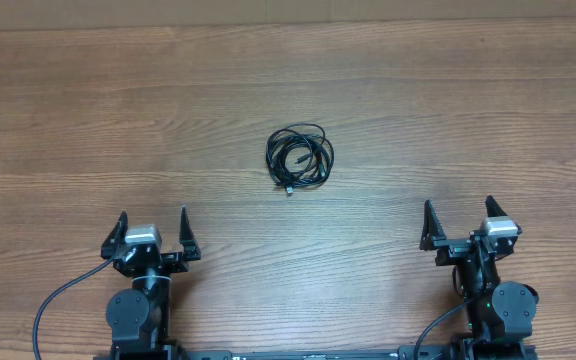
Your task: Untangle cables
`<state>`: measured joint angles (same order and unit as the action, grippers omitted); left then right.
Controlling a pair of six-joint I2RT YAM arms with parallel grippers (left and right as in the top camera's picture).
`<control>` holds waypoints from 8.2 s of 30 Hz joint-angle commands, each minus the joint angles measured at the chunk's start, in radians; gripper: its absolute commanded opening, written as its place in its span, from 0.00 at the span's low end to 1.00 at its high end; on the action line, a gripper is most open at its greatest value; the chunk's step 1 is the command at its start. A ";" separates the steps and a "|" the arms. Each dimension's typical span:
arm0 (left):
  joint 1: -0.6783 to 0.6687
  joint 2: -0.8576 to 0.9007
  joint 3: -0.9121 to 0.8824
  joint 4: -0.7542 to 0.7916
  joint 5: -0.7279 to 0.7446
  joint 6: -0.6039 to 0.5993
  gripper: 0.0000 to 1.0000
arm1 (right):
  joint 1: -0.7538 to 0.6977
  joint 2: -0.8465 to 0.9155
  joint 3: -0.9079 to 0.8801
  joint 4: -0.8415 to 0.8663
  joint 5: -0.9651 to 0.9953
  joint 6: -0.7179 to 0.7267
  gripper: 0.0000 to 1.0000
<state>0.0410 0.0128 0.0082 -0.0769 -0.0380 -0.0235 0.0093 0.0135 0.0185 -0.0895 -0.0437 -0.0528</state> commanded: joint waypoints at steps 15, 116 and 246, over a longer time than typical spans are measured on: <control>0.006 -0.008 -0.003 0.001 0.005 0.012 1.00 | 0.007 -0.011 -0.010 0.006 0.009 -0.005 1.00; 0.004 -0.008 -0.003 0.027 0.079 -0.068 1.00 | 0.007 -0.011 -0.010 0.006 0.008 -0.004 1.00; -0.081 1.682 1.497 -1.130 0.712 -0.209 1.00 | 0.307 1.376 1.901 -0.454 -0.671 0.932 0.04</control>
<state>-0.0330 1.6890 1.4818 -1.2007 0.6979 -0.2115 0.3759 1.3846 1.9079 -0.3607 -0.7818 0.9901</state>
